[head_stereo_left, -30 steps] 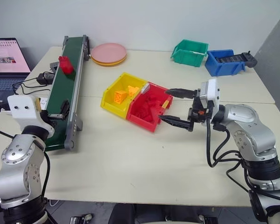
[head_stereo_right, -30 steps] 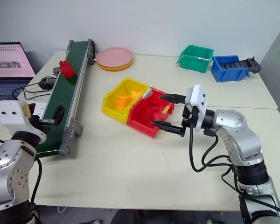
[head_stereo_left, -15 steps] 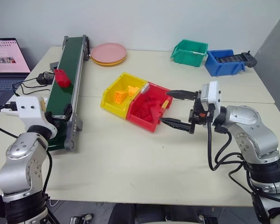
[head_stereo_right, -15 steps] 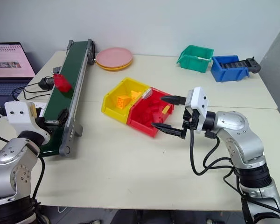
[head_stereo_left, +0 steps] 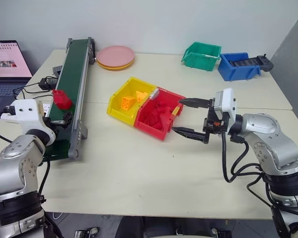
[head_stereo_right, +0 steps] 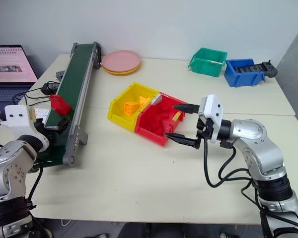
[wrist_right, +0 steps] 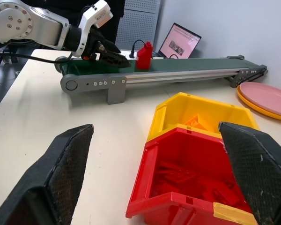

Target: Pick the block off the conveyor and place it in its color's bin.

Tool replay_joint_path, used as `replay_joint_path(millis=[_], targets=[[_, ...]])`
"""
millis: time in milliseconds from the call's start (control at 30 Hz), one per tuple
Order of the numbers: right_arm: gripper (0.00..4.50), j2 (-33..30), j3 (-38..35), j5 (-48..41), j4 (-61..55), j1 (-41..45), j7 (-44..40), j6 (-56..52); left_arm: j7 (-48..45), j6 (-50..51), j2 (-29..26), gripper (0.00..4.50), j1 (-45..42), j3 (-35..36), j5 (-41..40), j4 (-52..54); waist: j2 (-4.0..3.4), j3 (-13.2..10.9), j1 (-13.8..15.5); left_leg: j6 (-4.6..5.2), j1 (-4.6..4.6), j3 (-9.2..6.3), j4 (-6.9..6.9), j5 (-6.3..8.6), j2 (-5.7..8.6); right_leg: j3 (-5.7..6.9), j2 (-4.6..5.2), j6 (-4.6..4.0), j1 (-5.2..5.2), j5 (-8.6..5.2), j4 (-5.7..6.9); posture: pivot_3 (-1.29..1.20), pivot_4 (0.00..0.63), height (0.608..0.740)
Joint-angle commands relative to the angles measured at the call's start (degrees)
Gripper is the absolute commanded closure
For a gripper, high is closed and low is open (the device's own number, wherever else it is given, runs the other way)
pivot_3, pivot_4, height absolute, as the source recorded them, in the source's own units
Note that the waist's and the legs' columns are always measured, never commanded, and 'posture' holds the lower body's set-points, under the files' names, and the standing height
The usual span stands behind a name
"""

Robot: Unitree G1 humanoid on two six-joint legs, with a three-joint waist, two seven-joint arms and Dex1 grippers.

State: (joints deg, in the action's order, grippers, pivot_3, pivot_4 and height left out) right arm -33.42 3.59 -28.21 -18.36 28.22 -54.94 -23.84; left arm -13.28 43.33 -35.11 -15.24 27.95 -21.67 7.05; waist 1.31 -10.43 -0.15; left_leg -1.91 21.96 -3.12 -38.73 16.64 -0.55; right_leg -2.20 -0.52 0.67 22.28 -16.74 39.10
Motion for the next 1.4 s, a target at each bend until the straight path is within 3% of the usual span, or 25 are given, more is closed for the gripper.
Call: replay_joint_path(millis=[33,200,567,1033,1167,1400], targets=[[0.0,-0.84,-0.56,-0.15,-2.28,0.15,0.08,-0.1,-0.48,-1.24,-1.35,0.05,-1.58,0.43,0.42,-0.48,0.0,0.0,0.0,0.0,0.0,0.0,0.0,0.0,0.0,0.0,0.0,0.0,0.0,0.0,0.0,0.0,0.15,0.74],[0.0,-1.16,-0.65,-0.27,-2.5,0.09,-0.12,-0.2,-0.64,-1.61,-1.11,0.87,-2.15,-0.54,0.94,-0.73,0.0,0.0,0.0,0.0,0.01,-0.01,0.0,0.0,0.0,0.01,0.01,0.0,0.0,0.0,0.0,0.0,0.15,0.74],[0.0,-4.73,-0.87,-3.89,-4.79,0.07,-4.0,-3.83,2.85,4.32,2.15,2.97,1.18,-1.85,-0.22,15.08,0.0,0.0,0.01,0.0,0.03,0.01,0.0,0.0,0.01,0.0,0.05,0.0,0.01,0.0,-0.01,0.0,0.15,0.74],[0.0,-9.19,-1.57,-7.78,-8.24,-0.21,-8.49,-7.67,0.1,5.5,0.45,2.97,-5.23,-5.74,-1.21,16.98,0.02,-0.01,0.16,0.0,0.05,-0.02,0.0,0.0,0.03,0.05,0.04,0.01,-0.01,0.0,-0.02,0.0,0.15,0.74],[0.0,-12.11,-4.5,-9.73,-11.76,-2.76,-7.42,-9.94,-9.6,7.36,0.28,2.97,-13.99,-16.54,-5.98,16.29,0.04,-0.02,0.77,-0.01,0.1,-0.04,-0.02,0.0,0.08,0.07,0.06,0.01,-0.02,0.0,-0.05,0.0,0.15,0.74],[0.0,-13.67,-8.57,-8.58,-15.5,-7.02,-0.79,-11.69,-16.54,4.31,3.89,2.97,-23.01,-27.12,-5.21,8.59,0.03,-0.03,-0.03,-0.02,0.12,0.01,-0.02,-0.01,0.08,0.0,0.04,0.02,0.02,0.0,-0.04,0.0,0.15,0.74]])
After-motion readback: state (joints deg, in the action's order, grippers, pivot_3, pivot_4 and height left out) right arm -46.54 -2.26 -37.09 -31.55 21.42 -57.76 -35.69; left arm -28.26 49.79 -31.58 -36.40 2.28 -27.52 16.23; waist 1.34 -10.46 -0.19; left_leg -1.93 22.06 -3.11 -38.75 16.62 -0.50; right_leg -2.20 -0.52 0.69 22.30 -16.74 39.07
